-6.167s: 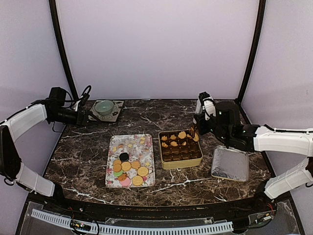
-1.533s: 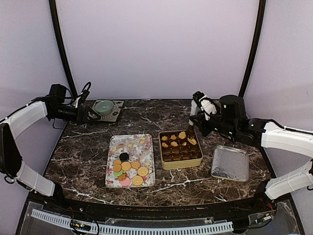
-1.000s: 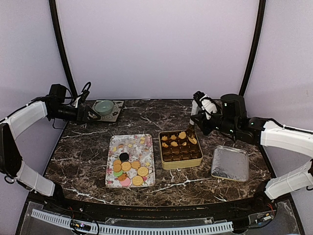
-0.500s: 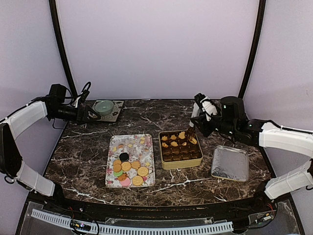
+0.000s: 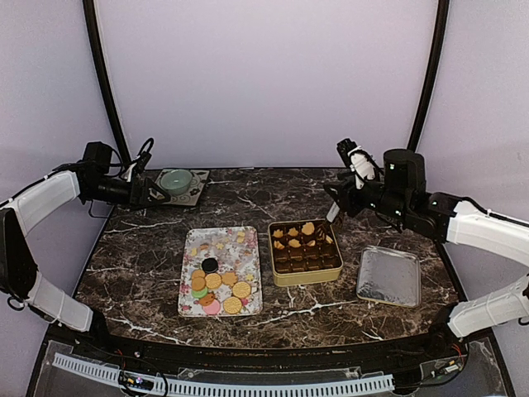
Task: Pack the cookies
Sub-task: Adjust the fake cookies in the empty pocket of the box.
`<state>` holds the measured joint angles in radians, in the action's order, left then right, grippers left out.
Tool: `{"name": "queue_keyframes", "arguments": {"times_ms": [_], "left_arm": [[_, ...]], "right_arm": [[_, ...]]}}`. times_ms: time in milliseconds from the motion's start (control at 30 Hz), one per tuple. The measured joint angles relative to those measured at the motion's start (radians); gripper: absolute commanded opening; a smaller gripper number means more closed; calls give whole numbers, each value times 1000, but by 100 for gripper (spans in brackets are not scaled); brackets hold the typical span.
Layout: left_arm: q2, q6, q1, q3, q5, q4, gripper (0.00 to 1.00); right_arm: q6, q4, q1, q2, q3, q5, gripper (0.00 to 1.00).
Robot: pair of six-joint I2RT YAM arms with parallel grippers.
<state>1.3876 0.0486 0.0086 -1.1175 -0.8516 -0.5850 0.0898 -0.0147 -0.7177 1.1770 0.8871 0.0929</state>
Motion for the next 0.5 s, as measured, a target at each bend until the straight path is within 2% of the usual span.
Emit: {"name": "queue_keyframes", "arguments": {"times_ms": [500], "left_arm": [[0, 0, 0, 0, -2, 0, 89]], "right_arm": [[-64, -15, 1, -13, -16, -12, 14]]}}
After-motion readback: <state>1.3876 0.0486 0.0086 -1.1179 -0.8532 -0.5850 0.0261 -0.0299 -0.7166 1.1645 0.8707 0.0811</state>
